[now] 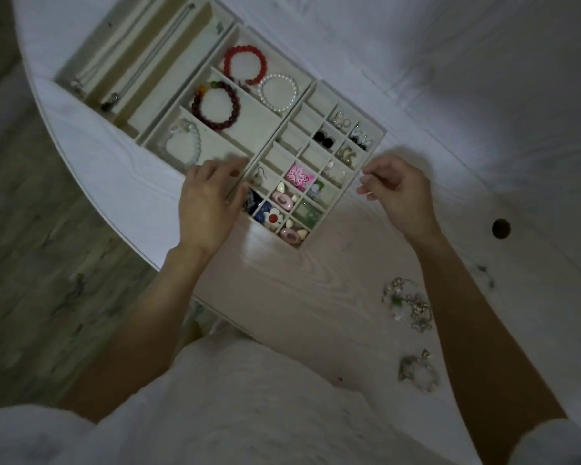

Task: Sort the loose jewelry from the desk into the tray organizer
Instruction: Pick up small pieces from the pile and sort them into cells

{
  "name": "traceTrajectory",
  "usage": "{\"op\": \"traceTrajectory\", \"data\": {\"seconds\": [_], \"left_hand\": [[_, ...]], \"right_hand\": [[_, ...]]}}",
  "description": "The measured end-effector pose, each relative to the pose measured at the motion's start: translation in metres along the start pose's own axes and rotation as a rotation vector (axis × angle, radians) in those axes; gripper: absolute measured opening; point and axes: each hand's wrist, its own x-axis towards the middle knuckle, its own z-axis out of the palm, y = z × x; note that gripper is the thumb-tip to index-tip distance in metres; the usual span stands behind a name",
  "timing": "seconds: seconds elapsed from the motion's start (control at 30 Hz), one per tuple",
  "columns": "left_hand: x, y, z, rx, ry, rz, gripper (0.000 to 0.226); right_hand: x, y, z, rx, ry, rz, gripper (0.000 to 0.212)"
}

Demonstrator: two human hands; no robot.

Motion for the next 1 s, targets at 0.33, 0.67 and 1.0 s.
{"op": "traceTrajectory", "data": {"seconds": [0.33, 0.67, 1.0], "left_hand": [[-0.004, -0.002, -0.012, 0.013, 0.01, -0.039, 0.019], [-0.006, -0.005, -0.005, -0.05, 0.047, -0.058, 0.018], [-0.006, -0.007, -0.004, -0.058, 0.043, -0.046, 0.017]], "right_hand": [[0.036, -0.028, 0.026, -0.139, -0.083, -0.093, 0.006], [0.085, -0.039, 0.057, -0.124, 0.065, -0.107, 0.021], [0.089, -0.046, 0.073, -0.427, -0.009, -0.156, 0.009]]}}
